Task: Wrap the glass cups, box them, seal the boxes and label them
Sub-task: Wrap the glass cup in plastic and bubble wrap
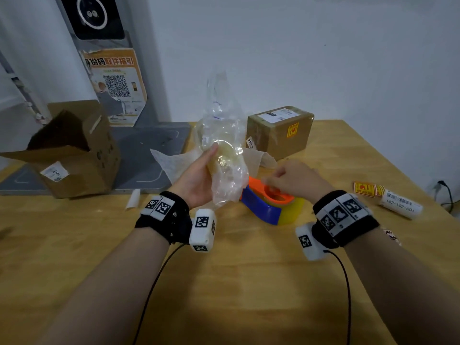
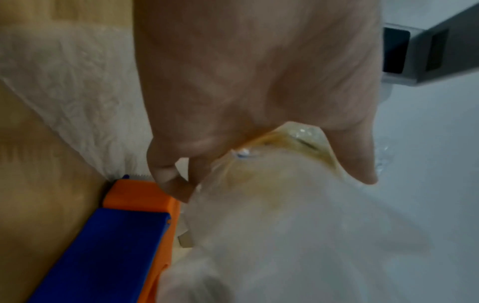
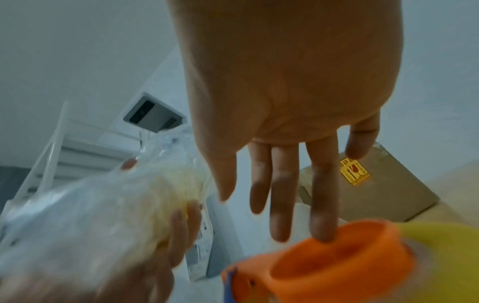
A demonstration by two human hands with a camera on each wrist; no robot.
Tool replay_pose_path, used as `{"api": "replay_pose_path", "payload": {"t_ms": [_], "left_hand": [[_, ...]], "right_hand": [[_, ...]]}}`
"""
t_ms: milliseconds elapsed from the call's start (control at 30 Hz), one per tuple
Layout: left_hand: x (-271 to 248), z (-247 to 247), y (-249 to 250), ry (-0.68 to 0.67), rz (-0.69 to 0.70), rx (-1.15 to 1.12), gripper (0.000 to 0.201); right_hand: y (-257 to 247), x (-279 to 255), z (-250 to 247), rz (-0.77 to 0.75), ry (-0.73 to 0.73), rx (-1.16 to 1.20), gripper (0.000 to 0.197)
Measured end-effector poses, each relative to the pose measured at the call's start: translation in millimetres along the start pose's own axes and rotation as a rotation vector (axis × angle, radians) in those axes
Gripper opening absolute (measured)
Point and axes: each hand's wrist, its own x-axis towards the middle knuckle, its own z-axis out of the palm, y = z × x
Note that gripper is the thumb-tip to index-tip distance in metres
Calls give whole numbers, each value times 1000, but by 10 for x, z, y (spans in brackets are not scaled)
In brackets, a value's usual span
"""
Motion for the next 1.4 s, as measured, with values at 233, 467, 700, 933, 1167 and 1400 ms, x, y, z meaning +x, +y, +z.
{"api": "replay_pose_path", "payload": {"t_ms": [233,467,700,933,1167,1400], "left_hand": [[151,106,-27,-13,23,158,46],[355,149,-61,150,198,456,36],[479,87,-67,198,275,617,35],[587,101,-78,230,328,708,48],[601,74,-117,269,394,855,74],[578,-4,-28,355,481,978,83]], "right_hand": [[-328,5,-214,-83,13,748,38],[-313,140,-99,-140,78,825,29],[-204,307,-121,-193,126,788,26],[-229,354,-212,-546,446,853,19],[-281,451,-200,-532,403,489,19],[-434,467,-319,-530,226,148,63]]}}
